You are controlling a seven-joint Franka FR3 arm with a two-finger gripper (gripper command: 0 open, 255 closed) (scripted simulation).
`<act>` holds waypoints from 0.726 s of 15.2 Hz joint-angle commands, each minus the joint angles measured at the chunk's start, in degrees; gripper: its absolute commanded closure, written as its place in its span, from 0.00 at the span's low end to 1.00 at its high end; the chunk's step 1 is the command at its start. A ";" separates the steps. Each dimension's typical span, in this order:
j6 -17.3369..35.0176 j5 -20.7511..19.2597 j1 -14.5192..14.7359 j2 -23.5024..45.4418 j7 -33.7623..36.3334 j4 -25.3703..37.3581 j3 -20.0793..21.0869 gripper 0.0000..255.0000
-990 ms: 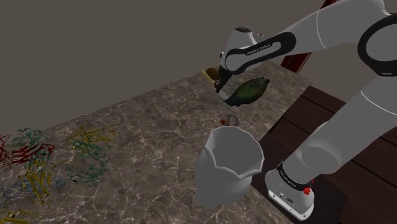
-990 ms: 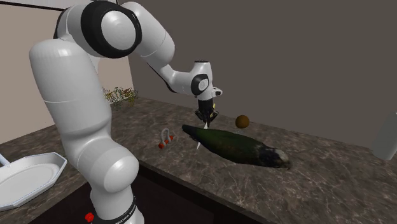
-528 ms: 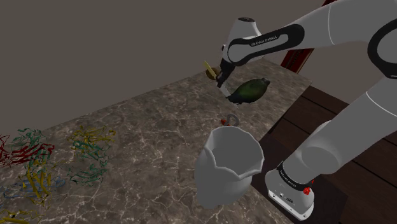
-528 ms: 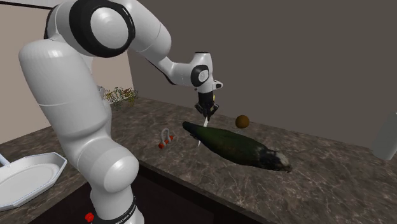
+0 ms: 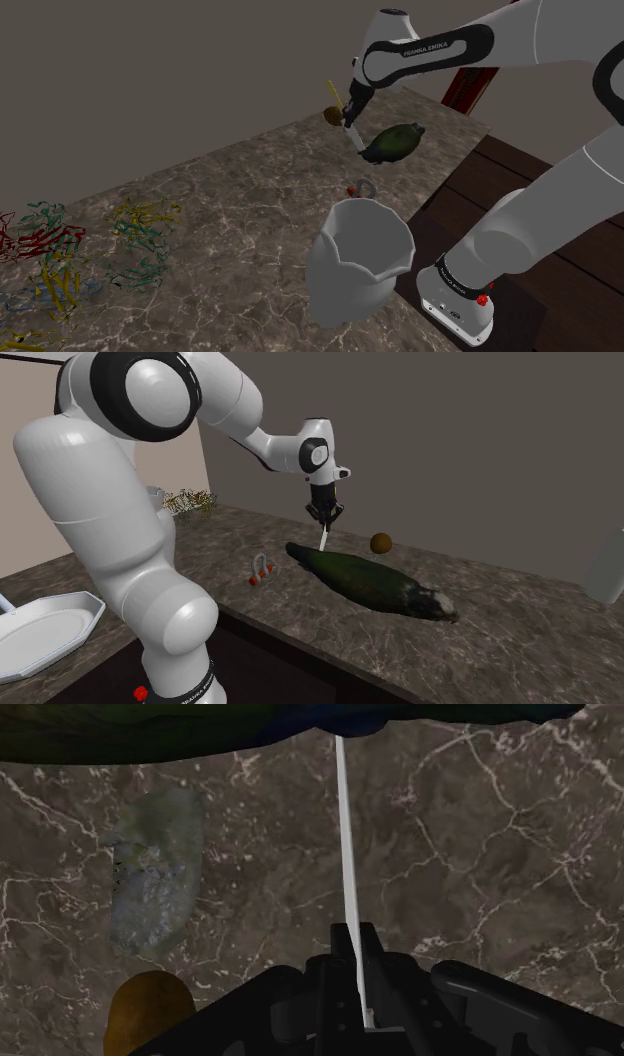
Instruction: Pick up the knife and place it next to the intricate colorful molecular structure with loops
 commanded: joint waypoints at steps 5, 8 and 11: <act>-4.87 0.09 -0.01 -1.37 -0.30 3.53 -0.01 1.00; -7.19 0.13 0.01 -1.96 -0.38 5.26 0.02 1.00; -9.50 0.16 0.02 -2.43 -0.46 7.10 0.05 1.00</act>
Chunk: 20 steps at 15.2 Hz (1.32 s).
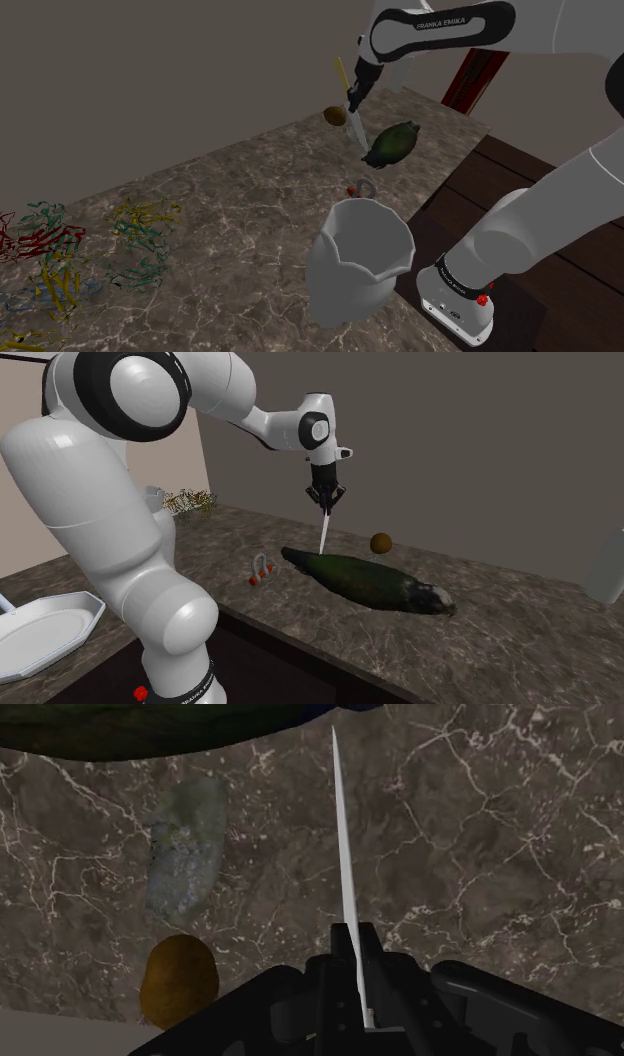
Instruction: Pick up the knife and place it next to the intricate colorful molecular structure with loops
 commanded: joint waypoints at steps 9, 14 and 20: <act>-7.75 0.12 0.06 -0.87 -0.27 6.87 0.09 1.00; -11.60 0.19 0.09 -0.85 -0.41 10.75 0.13 1.00; -12.83 0.18 1.99 -5.43 4.54 7.16 3.25 1.00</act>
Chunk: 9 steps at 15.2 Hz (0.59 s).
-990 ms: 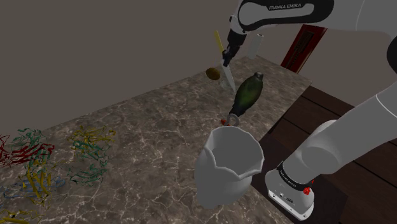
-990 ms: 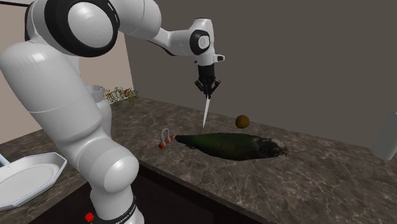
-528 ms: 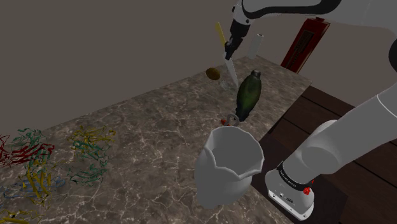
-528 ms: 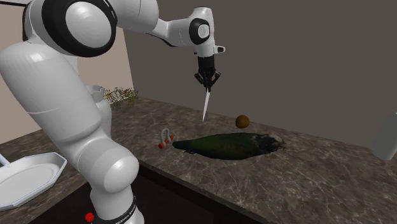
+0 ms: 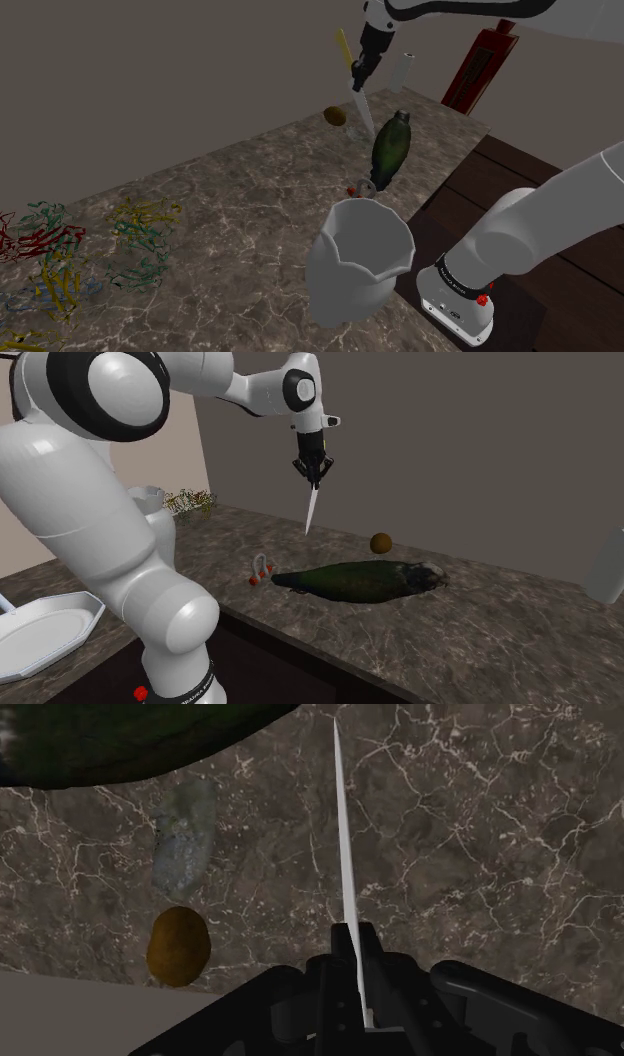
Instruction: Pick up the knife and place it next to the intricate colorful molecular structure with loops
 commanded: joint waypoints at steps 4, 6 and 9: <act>-0.58 0.54 2.32 -5.08 6.18 -4.80 4.07 1.00; -0.92 0.98 3.30 -6.71 8.72 -6.20 5.84 1.00; -1.51 1.80 4.79 -8.76 12.57 -7.81 8.59 1.00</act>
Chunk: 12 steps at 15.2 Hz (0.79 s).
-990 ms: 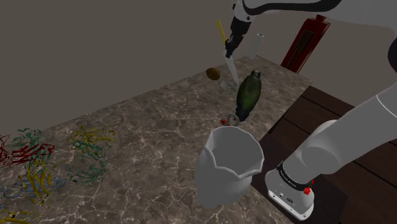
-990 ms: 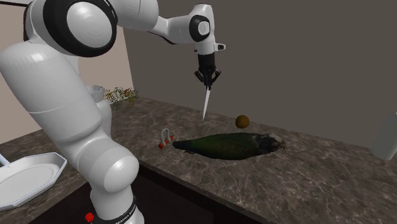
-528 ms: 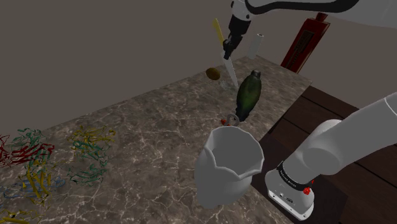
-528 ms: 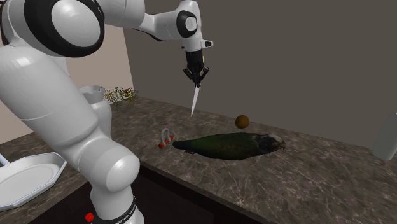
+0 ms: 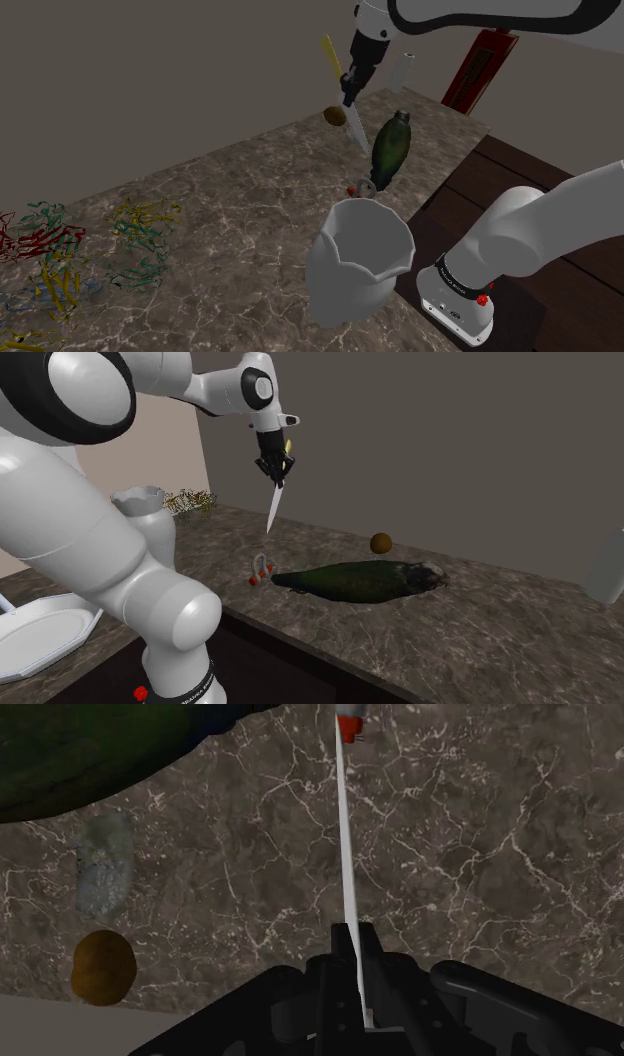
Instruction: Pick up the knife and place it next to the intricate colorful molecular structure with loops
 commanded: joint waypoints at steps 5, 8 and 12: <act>-1.07 1.94 3.02 -3.10 7.93 -2.30 5.78 1.00; -1.72 2.99 4.50 -3.75 11.98 -2.37 8.81 1.00; -2.55 4.27 6.34 -3.74 17.52 -1.57 13.03 1.00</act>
